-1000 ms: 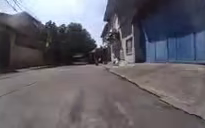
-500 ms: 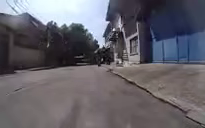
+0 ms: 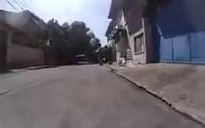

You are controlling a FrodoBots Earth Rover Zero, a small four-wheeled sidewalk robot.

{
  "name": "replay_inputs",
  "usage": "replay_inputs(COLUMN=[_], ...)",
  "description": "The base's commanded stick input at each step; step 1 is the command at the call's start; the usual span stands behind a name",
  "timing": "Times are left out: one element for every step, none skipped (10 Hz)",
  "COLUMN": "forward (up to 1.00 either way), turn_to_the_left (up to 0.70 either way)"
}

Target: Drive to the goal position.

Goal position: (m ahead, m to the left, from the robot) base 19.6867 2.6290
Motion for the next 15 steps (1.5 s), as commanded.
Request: replay_inputs(forward=[1.0, 1.0, 1.0, 1.0, 1.0, 1.0, 1.0, 1.0, 1.0, 1.0, 1.0, 1.0, 1.0, 1.0, 1.0], turn_to_the_left=[0.0, 0.0, 0.0, 0.0, 0.0, 0.0, 0.0, 0.0, 0.0, 0.0, 0.0, 0.0, 0.0, 0.0, 0.0])
